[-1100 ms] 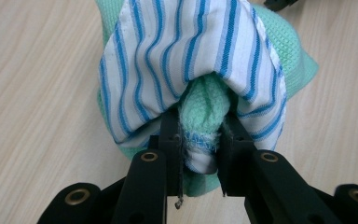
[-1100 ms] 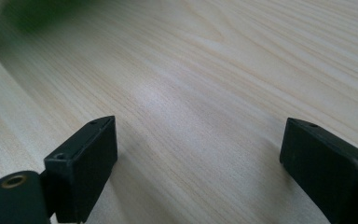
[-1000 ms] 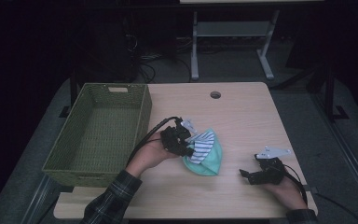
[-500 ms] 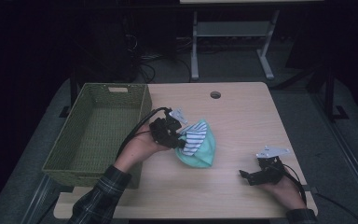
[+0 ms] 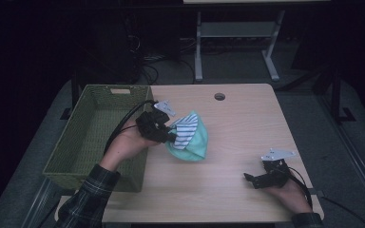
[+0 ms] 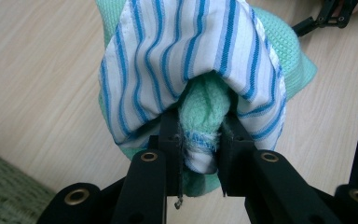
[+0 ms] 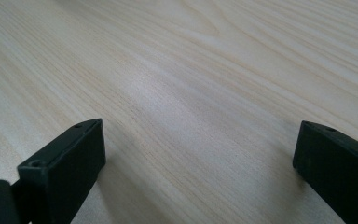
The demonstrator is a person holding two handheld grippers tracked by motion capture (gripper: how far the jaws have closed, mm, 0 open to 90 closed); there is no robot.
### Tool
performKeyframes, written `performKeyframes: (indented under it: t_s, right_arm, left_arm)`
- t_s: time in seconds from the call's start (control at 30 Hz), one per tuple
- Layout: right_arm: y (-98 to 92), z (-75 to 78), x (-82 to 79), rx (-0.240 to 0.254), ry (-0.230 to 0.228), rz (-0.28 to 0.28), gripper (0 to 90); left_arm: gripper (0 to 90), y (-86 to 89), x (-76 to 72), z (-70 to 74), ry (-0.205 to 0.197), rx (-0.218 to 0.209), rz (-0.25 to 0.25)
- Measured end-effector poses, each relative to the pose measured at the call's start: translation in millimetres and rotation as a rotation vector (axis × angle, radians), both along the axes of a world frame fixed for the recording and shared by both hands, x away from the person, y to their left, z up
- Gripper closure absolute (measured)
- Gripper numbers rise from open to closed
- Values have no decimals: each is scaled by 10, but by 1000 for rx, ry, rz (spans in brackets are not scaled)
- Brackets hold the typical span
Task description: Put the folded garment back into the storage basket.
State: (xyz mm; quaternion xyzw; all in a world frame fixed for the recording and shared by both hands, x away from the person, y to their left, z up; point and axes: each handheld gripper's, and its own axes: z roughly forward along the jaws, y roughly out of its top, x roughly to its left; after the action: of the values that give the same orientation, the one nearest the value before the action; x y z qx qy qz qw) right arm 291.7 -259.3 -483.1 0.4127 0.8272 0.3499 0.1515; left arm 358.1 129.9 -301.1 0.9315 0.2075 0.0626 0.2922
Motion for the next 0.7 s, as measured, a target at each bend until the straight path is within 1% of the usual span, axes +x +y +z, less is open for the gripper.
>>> performKeyframes:
  t_s: [0.2, 0.27, 0.7]
  right_arm:
    - [0, 0, 0, 0, 0, 0, 21]
    - [0, 0, 0, 0, 0, 0, 21]
    - [0, 0, 0, 0, 0, 0, 21]
  left_arm:
    - [736, 92, 11, 72, -10, 4, 24]
    - [736, 133, 22, 84, -12, 11, 34]
    - [737, 421, 33, 168, -30, -4, 113]
